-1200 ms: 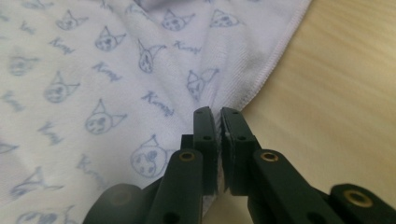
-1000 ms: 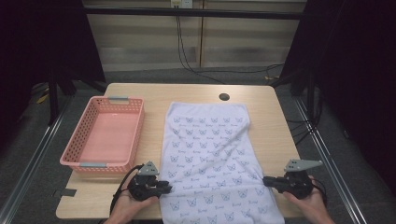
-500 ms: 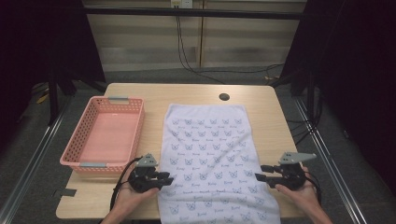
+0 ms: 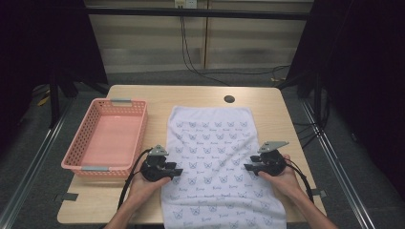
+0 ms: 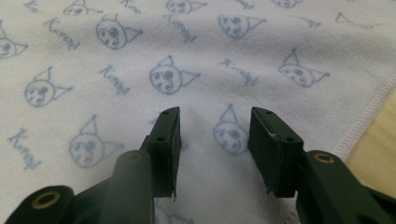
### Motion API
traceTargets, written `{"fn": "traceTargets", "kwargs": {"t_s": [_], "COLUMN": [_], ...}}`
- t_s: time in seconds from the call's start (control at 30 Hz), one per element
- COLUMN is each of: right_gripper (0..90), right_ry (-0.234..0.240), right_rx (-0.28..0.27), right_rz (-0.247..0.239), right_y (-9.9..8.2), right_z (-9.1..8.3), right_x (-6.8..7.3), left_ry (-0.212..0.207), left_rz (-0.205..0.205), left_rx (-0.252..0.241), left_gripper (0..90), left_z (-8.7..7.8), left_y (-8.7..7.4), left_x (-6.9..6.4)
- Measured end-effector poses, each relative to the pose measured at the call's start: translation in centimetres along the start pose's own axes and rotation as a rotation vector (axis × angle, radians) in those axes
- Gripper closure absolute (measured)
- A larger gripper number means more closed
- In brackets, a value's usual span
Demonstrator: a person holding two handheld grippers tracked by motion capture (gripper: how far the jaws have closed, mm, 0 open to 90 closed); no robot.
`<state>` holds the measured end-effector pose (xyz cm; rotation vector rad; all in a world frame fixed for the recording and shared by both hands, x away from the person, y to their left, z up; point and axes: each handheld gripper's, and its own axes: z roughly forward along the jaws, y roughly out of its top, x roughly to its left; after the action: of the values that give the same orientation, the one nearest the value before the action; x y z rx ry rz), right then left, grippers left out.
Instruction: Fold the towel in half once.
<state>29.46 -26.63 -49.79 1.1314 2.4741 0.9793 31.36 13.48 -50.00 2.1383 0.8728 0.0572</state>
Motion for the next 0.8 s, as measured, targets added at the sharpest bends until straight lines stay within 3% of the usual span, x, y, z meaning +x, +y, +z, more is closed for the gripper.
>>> {"fn": "traceTargets", "kwargs": {"t_s": [0.13, 0.2, 0.3, 0.37, 0.43, 0.5, 0.57, 0.63, 0.73, 0.8], "right_gripper": [65.0, 69.8, 73.1, 76.0, 77.4, 77.9, 77.9, 77.9, 79.1, 80.0], "right_ry": [-0.022, -0.034, -0.048, -0.029, -0.017, 0.001, 0.016, 0.037, 0.065, 0.076], "right_rx": [0.006, 0.007, 0.023, 0.023, 0.031, 0.035, 0.033, 0.030, 0.037, 0.053], "right_rz": [0.000, 0.029, 0.037, 0.045, 0.051, 0.057, 0.056, 0.064, 0.065, 0.053], "right_y": [-1.0, -1.9, -2.9, -3.5, -4.0, -4.4, -4.6, -4.8, -5.1, -5.3], "right_z": [-1.1, -1.9, -3.0, -3.6, -4.1, -4.5, -4.7, -4.9, -5.2, -5.5], "right_x": [0.2, 0.4, 1.0, 1.3, 1.6, 1.7, 1.9, 1.9, 2.3, 2.9], "left_ry": [0.009, 0.009, 0.021, 0.024, 0.002, -0.030, -0.036, -0.064, -0.061, -0.071], "left_rz": [0.014, 0.015, 0.046, 0.102, 0.099, 0.088, 0.114, 0.099, 0.129, 0.117], "left_rx": [0.000, -0.001, 0.040, 0.060, 0.075, 0.067, 0.075, 0.084, 0.101, 0.110], "left_gripper": [55.6, 55.1, 68.1, 79.1, 86.2, 86.8, 87.5, 87.4, 87.4, 87.4], "left_z": [0.2, 0.3, 0.6, 0.5, 0.2, -0.3, -0.8, -1.4, -2.3, -2.8], "left_y": [0.1, 0.1, 0.6, 0.4, 0.0, -0.7, -1.2, -1.9, -2.8, -3.4], "left_x": [-0.2, -0.3, -0.9, -1.4, -1.8, -2.1, -2.7, -3.1, -4.1, -4.6]}}
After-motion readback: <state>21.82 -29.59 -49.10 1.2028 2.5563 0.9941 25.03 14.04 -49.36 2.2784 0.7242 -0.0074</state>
